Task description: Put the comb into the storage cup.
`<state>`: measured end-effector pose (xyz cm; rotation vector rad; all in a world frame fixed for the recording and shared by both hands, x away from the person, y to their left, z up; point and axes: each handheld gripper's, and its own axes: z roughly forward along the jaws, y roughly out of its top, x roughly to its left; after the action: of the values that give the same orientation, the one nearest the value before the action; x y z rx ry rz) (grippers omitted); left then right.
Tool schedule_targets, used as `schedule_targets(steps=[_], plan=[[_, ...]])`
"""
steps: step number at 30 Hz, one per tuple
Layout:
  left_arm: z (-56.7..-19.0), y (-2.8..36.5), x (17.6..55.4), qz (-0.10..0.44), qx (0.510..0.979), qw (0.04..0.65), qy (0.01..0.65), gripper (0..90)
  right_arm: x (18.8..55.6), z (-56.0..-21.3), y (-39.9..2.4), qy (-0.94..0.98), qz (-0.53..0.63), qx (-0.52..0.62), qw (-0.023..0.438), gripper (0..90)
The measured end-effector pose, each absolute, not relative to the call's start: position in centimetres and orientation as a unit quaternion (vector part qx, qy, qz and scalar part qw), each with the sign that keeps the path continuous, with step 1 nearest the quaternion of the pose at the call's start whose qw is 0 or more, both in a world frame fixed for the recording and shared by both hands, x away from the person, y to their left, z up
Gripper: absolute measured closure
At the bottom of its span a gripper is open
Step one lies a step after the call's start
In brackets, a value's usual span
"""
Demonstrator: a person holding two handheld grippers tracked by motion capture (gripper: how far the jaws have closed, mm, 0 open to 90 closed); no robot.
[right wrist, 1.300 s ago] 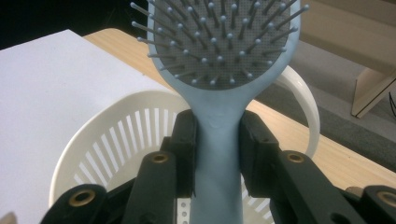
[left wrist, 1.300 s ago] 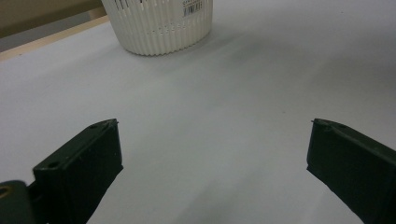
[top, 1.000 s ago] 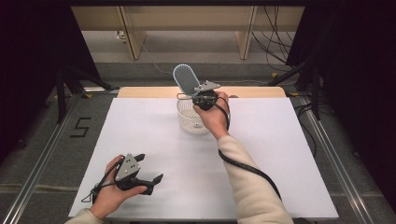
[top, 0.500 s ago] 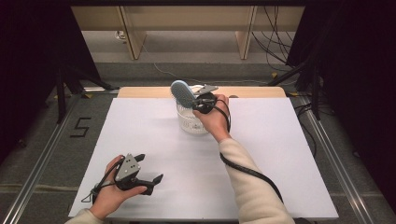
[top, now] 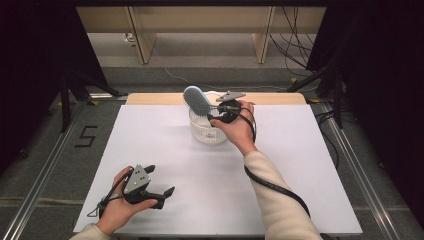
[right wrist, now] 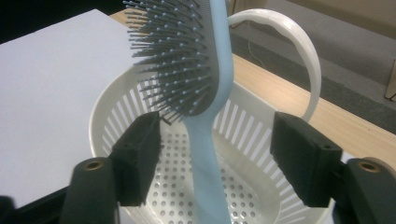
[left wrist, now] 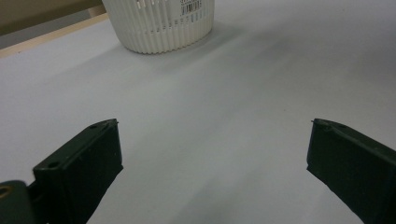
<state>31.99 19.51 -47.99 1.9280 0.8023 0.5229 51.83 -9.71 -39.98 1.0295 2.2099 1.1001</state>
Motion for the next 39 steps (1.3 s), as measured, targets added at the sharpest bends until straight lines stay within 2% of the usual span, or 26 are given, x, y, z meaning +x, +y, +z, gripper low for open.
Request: schedule_targets(steps=[7,12,30,39], plan=[[-48.0,19.4,32.0,0.215,0.788,0.475,0.328,2.6,51.1,-39.9,-10.6,0.799,0.424,0.372,0.211,23.1],[-48.0,19.4,32.0,0.215,0.788,0.475,0.328,2.6,50.3,-39.7,-11.1,0.797,0.438,0.362,0.203,20.1],[-48.0,19.5,32.0,0.217,0.788,0.473,0.329,2.6,48.2,-39.9,-14.5,0.783,0.458,0.373,0.193,18.7],[-48.0,19.5,32.0,0.218,0.788,0.472,0.330,2.6,46.8,-39.8,-16.7,0.775,0.472,0.368,0.203,18.5]])
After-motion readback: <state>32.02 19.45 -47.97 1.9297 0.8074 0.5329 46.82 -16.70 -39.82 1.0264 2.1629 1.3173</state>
